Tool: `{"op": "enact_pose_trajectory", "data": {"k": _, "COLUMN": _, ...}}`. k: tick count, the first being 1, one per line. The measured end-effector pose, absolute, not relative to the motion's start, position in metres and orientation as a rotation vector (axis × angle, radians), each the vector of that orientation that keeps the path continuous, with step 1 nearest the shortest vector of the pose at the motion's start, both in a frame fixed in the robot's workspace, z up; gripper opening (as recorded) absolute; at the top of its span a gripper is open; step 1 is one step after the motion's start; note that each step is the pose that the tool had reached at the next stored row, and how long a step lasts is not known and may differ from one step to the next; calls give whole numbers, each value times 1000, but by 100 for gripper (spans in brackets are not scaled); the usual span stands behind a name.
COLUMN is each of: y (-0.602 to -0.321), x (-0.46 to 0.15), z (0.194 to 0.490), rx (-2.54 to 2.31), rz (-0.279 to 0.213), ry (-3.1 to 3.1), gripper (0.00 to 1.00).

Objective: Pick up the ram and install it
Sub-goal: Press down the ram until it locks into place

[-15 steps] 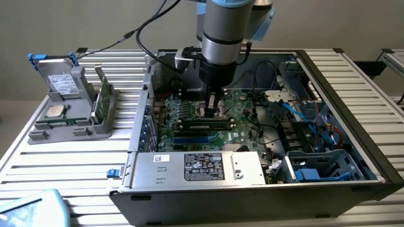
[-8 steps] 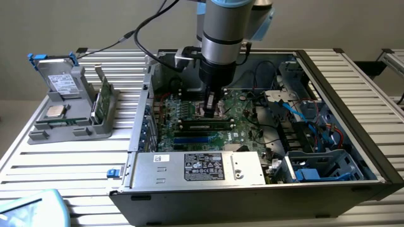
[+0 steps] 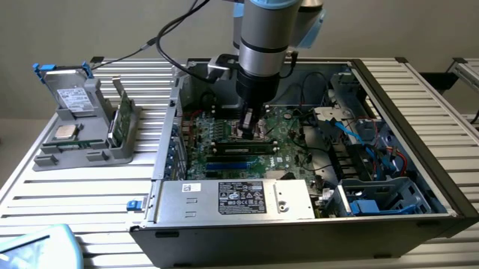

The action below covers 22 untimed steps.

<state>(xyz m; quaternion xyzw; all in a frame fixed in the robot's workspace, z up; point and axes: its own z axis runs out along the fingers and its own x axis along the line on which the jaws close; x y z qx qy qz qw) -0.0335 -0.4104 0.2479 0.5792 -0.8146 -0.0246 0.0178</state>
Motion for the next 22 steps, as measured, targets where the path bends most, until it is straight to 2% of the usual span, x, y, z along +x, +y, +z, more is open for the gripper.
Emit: {"op": "enact_pose_trajectory", "data": {"k": 22, "y": -411, "x": -34, "z": 248, "rx": 1570, "rz": -80, "ry": -2684, "gripper": 11}}
